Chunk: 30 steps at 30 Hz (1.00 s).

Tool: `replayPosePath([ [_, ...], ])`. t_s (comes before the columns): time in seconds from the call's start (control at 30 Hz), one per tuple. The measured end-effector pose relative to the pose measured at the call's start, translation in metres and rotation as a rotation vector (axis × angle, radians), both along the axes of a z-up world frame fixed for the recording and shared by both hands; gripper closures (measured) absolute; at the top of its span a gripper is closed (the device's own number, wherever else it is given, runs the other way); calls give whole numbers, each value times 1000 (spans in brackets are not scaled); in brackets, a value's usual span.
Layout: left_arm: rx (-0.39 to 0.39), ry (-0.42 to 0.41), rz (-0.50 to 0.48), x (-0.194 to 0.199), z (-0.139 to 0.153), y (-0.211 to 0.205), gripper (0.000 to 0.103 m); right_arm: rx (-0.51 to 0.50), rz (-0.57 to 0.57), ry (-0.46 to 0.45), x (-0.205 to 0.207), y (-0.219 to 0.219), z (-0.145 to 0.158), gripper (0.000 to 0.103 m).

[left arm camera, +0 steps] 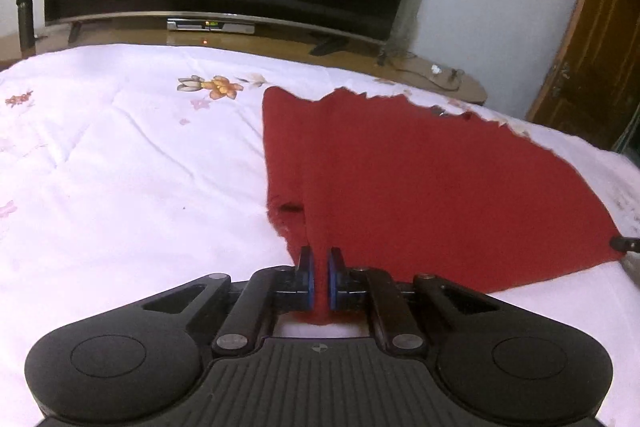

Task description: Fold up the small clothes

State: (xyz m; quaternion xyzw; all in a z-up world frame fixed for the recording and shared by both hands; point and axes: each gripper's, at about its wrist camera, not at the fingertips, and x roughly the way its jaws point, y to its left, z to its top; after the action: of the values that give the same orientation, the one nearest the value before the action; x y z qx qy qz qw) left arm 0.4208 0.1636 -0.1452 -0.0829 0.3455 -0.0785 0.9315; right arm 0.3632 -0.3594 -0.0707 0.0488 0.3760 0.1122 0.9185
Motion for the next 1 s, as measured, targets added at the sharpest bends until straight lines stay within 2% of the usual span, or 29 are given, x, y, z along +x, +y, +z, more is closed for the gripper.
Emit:
replayPosePath([
  [0.07, -7, 1, 25, 2, 1, -1, 97, -6, -14, 37, 4, -3, -11, 93],
  [0.13, 9, -5, 24, 1, 2, -3, 96, -14, -14, 36, 6, -2, -10, 92],
  [0.2, -20, 2, 53, -2, 3, 2, 81, -42, -1, 37, 7, 3, -9, 90],
  [0.23, -25, 9, 82, -4, 5, 5, 64, -38, -1, 39, 6, 2, -7, 87],
  [0.27, -37, 9, 116, -10, 9, 8, 56, -33, -9, 37, 6, 0, -6, 80],
  [0.3, -87, 2, 142, -19, 14, 13, 55, -29, -25, 25, 4, -3, -2, 77],
  [0.37, -265, 0, 156, -38, 17, 16, 56, -7, -40, -26, -5, -8, 10, 78],
  [0.43, -316, 30, 163, -49, 13, 2, 56, 12, -33, -51, -10, -8, 18, 78],
  [0.53, -508, 104, 208, -55, -11, -17, 56, 35, 3, -60, -10, 4, 24, 78],
  [0.7, -729, 26, 412, -60, -38, -14, 56, 56, 55, -55, -7, 29, 25, 78],
  [0.87, -717, -2, 473, -48, -39, -24, 55, 70, 81, -30, -5, 40, 19, 76],
  [1.0, -781, -23, 506, -39, -42, -18, 56, 79, 98, -13, -2, 44, 15, 76],
])
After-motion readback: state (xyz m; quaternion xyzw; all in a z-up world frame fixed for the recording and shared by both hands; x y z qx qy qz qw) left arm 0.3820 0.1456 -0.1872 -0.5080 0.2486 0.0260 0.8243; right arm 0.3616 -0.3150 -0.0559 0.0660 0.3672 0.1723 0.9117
